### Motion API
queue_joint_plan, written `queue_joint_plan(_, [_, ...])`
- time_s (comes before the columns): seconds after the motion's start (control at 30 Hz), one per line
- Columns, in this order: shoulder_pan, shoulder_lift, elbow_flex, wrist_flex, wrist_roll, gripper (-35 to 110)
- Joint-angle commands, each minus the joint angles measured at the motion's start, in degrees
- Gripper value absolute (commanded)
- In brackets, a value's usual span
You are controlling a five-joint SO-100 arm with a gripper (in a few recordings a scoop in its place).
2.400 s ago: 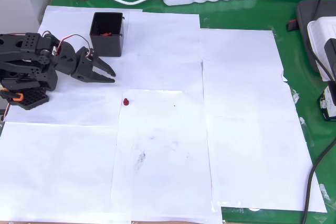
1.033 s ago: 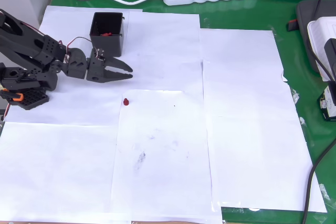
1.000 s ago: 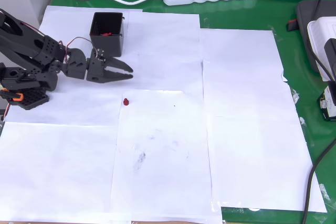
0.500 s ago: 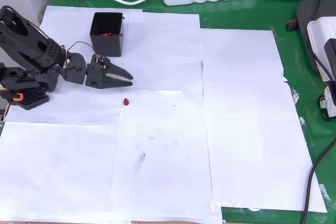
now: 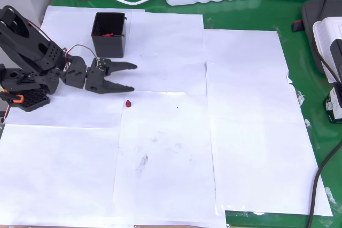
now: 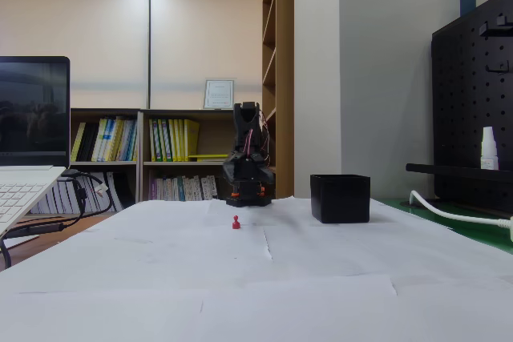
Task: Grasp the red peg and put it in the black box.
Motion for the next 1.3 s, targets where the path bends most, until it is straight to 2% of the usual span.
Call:
queue_joint_plan(0.0, [2.11, 2.46, 2.46, -2.37, -3.16, 32])
queue_joint_plan(0.2, [4.83, 12.74, 2.37, -10.81, -7.47, 37])
queue_joint_plan(0.37, [5.98, 15.73, 2.37, -12.04, -10.02, 39])
queue_joint_plan(0.7, [4.39, 14.06, 2.37, -12.66, -7.21, 39])
queue_joint_plan(0.77, [4.39, 14.15, 2.46, -12.48, -7.65, 58])
queue_joint_plan(0.9, [5.36, 13.80, 3.34, -11.60, -7.91, 69])
queue_joint_plan(1.03, [6.15, 14.24, 2.72, -11.78, -6.24, 69])
queue_joint_plan(1.27, [6.24, 24.70, 4.57, -16.70, -10.37, 69])
